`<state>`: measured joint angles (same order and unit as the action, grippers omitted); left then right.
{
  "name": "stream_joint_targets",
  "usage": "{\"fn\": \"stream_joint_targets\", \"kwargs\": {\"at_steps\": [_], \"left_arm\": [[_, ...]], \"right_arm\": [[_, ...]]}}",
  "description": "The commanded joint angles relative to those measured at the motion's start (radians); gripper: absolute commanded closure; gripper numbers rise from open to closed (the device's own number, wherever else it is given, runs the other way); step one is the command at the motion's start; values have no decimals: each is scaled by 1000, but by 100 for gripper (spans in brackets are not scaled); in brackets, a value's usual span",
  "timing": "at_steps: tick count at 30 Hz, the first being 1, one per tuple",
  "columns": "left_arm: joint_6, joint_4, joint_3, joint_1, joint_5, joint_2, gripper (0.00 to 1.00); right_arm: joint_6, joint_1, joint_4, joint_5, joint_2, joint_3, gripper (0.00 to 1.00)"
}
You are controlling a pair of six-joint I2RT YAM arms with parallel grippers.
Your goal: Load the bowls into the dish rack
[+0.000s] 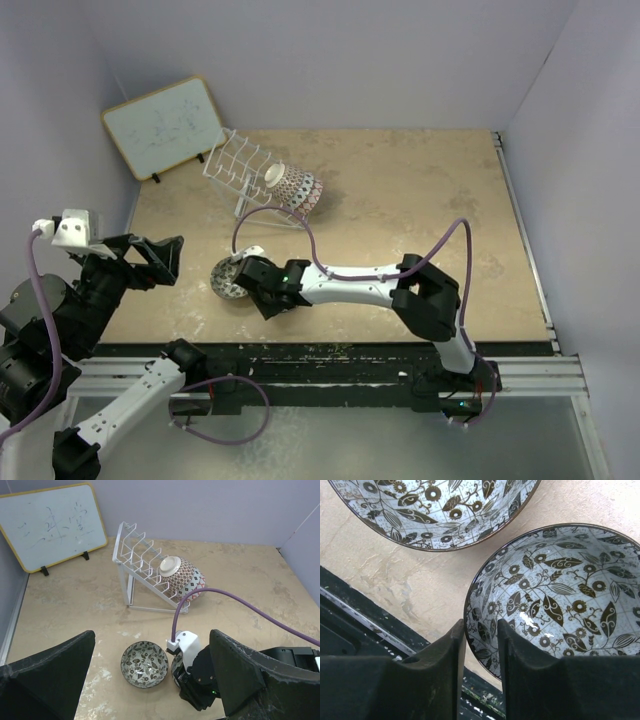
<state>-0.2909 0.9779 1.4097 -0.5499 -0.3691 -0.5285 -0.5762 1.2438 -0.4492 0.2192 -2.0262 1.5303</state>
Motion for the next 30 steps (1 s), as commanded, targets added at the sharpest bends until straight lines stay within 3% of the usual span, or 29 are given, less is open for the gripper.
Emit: {"fn": "stream_joint_targets", "kwargs": {"at_steps": [1,9,12,20,25,30], "left_arm": [[19,-15,-5,4,-4,10,1],[13,-15,-15,4,1,20,1],[15,-20,-14,4,2,18,1],[18,-34,-12,5,9,13,1],[27,-34,4,4,7,6,1],[45,-29,32,4,2,-5,1]], "right_arm": [[1,9,-47,57,7,20,69],[-25,29,-146,183,6,18,88],[-38,29,-181,216,30,27,100],[-50,23,-147,217,189,44,100],[-40,-62,25,92,305,-32,100],[-104,-229,399,-170,468,-237,100]]}}
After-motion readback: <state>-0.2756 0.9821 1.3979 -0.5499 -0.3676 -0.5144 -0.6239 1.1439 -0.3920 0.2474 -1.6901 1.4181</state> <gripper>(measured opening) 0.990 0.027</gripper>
